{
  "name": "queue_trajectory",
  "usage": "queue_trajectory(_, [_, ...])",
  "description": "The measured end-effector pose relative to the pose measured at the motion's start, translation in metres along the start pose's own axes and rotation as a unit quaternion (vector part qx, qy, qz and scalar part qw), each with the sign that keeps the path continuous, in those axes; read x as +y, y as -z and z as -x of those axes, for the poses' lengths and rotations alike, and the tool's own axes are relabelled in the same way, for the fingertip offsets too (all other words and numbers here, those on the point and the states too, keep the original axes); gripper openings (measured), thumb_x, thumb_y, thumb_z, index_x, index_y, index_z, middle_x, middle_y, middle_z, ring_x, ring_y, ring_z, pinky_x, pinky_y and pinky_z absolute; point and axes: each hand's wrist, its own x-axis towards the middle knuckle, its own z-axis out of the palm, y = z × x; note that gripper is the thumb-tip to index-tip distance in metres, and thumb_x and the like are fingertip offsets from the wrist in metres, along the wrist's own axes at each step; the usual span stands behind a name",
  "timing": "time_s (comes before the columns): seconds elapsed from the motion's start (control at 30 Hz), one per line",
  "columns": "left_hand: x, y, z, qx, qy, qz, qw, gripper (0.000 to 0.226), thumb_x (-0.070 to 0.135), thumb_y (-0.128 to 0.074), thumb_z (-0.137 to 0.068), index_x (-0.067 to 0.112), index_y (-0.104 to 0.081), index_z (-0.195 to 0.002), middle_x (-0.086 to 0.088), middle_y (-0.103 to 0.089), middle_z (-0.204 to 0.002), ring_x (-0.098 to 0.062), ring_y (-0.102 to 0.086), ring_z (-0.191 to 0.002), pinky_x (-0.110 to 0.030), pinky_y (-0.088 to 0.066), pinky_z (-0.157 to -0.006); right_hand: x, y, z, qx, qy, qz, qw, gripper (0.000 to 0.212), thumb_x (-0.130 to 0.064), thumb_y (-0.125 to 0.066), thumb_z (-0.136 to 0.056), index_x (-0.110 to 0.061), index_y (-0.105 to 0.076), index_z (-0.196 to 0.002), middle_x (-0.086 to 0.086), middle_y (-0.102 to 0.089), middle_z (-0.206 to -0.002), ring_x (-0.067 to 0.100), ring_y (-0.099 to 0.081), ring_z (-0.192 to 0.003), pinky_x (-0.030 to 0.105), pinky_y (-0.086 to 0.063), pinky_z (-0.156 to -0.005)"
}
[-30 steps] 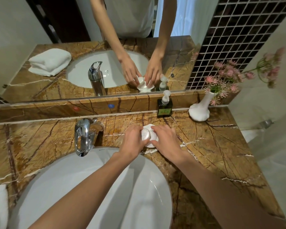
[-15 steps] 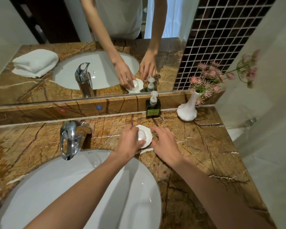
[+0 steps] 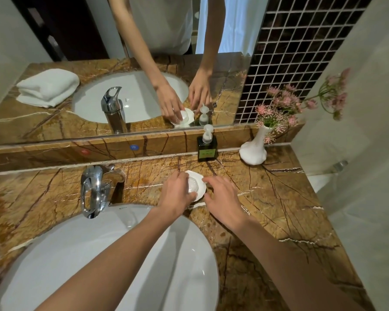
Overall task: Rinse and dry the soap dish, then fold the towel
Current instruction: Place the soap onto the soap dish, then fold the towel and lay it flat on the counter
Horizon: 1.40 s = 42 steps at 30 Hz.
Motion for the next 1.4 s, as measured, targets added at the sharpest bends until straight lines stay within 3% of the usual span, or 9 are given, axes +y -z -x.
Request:
queue_trajectory(0.2, [-0.001, 0.004, 0.004, 0.01, -0.014, 0.006, 1.0, 0.05, 0.033, -0.063, -0.083, 0.008, -0.053, -0.125, -0.008, -0.057, -0.112, -0.025, -0.053, -0.103, -0.035, -0.043, -0.087, -0.007, -0.001, 0.001, -0.005, 0.0, 0.015, 1.0, 0.045, -0.016, -0.061, -0.089, -0.02, -0.051, -0.133, -0.003, -0.056, -0.132, 0.017, -0.044, -0.125, 0.038, -0.026, -0.109])
queue_trajectory(0.43, [-0.014, 0.026, 0.019, 0.044, -0.037, -0.037, 0.998, 0.047, 0.033, -0.046, -0.091, 0.01, -0.049, -0.131, -0.008, -0.054, -0.136, -0.024, -0.046, -0.125, -0.041, -0.035, -0.107, -0.024, 0.0, 0.002, -0.023, 0.014, 0.036, 0.999, 0.05, -0.019, -0.057, -0.089, -0.018, -0.045, -0.138, 0.001, -0.049, -0.141, 0.02, -0.041, -0.13, 0.04, -0.026, -0.109])
queue_trajectory(0.6, [-0.025, 0.05, 0.044, 0.067, -0.036, -0.056, 0.996, 0.047, 0.036, -0.044, -0.091, 0.022, -0.044, -0.136, -0.005, -0.041, -0.148, -0.022, -0.036, -0.135, -0.041, -0.028, -0.11, -0.05, -0.003, 0.005, -0.039, 0.057, 0.062, 0.996, 0.05, -0.022, -0.054, -0.09, -0.017, -0.044, -0.139, 0.006, -0.043, -0.146, 0.026, -0.037, -0.133, 0.043, -0.025, -0.112])
queue_trajectory(0.77, [-0.043, 0.081, 0.095, 0.081, -0.021, -0.047, 0.995, 0.046, 0.032, -0.047, -0.092, 0.016, -0.046, -0.135, -0.007, -0.039, -0.149, -0.023, -0.036, -0.135, -0.039, -0.029, -0.109, -0.092, -0.017, 0.02, -0.072, 0.129, 0.072, 0.986, 0.05, -0.022, -0.052, -0.09, -0.017, -0.043, -0.139, 0.011, -0.039, -0.15, 0.027, -0.033, -0.137, 0.04, -0.025, -0.11])
queue_trajectory(1.03, [-0.115, 0.116, 0.199, 0.098, 0.074, -0.053, 0.991, 0.047, 0.032, -0.048, -0.092, 0.013, -0.047, -0.135, -0.008, -0.044, -0.146, -0.021, -0.037, -0.135, -0.032, -0.024, -0.109, -0.173, -0.075, 0.07, -0.155, 0.231, 0.098, 0.956, 0.05, -0.024, -0.05, -0.091, -0.016, -0.04, -0.14, 0.011, -0.038, -0.149, 0.026, -0.031, -0.138, 0.04, -0.021, -0.113])
queue_trajectory(1.17, [-0.16, 0.139, 0.249, 0.128, 0.14, -0.047, 0.981, 0.047, 0.032, -0.05, -0.091, 0.014, -0.048, -0.134, -0.008, -0.042, -0.147, -0.022, -0.036, -0.135, -0.034, -0.024, -0.11, -0.216, -0.112, 0.094, -0.192, 0.268, 0.106, 0.938, 0.056, -0.028, -0.049, -0.094, -0.018, -0.032, -0.146, 0.013, -0.03, -0.154, 0.026, -0.025, -0.142, 0.039, -0.018, -0.114])
queue_trajectory(1.4, [-0.241, 0.174, 0.334, 0.158, 0.236, -0.077, 0.956, 0.049, 0.037, -0.049, -0.09, 0.018, -0.048, -0.135, -0.008, -0.044, -0.146, -0.025, -0.037, -0.134, -0.036, -0.026, -0.109, -0.291, -0.172, 0.135, -0.218, 0.312, 0.13, 0.915, 0.056, -0.029, -0.05, -0.092, -0.018, -0.033, -0.145, 0.015, -0.032, -0.153, 0.029, -0.027, -0.141, 0.039, -0.022, -0.112])
